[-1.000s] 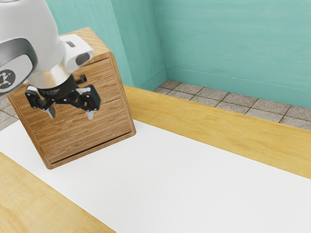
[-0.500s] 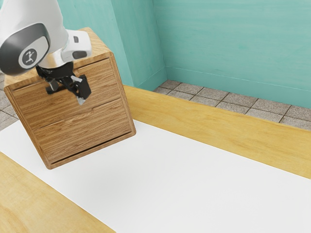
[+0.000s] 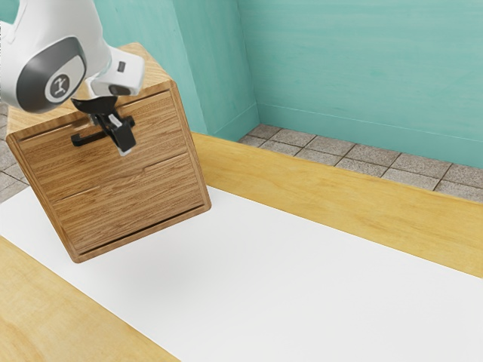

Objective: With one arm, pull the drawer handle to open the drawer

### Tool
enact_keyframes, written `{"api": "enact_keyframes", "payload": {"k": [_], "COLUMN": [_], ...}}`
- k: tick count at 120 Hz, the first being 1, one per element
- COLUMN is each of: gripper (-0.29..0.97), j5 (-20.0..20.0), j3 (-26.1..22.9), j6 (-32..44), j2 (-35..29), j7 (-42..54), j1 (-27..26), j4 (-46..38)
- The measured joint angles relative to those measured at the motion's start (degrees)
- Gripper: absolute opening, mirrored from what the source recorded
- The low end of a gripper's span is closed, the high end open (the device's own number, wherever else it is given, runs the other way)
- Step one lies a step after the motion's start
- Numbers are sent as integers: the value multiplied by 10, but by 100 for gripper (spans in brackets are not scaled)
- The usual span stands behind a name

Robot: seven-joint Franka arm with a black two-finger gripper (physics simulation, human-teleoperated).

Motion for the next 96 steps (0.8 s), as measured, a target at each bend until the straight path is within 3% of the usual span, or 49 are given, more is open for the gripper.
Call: {"api": "enact_keyframes", "payload": {"k": [32, 60, 96], "gripper": [68, 49, 42], "j5": [0, 3, -2], "j3": [1, 1, 1], "j6": [9, 30, 62], "j2": [3, 3, -4], "j7": [63, 99, 129], "j1": [26, 21, 41], "j4": [-1, -5, -41]}}
